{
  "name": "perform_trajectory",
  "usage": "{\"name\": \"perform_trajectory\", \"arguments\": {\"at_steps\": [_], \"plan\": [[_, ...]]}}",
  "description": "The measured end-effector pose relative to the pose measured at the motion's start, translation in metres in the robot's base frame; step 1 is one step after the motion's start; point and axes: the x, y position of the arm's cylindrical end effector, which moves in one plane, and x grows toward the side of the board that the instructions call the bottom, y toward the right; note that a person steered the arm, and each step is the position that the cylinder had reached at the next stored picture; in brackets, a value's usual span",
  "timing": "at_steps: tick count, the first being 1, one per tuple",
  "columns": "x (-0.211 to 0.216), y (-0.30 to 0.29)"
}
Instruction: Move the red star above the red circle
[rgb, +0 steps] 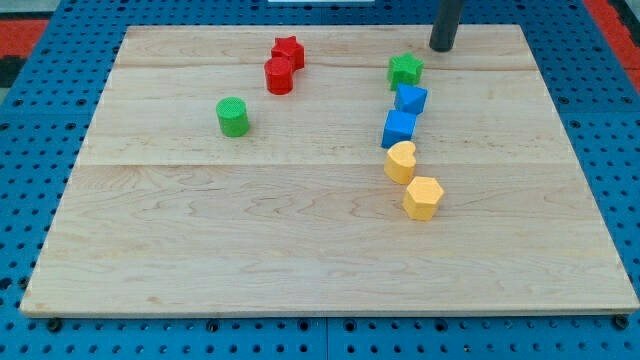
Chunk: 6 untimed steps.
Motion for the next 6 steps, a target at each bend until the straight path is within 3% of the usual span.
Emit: {"name": "perform_trajectory", "arguments": {"at_steps": [2, 3, 6], "plan": [[-0.008, -0.11], [-0.001, -0.13], [0.007, -0.27]]}}
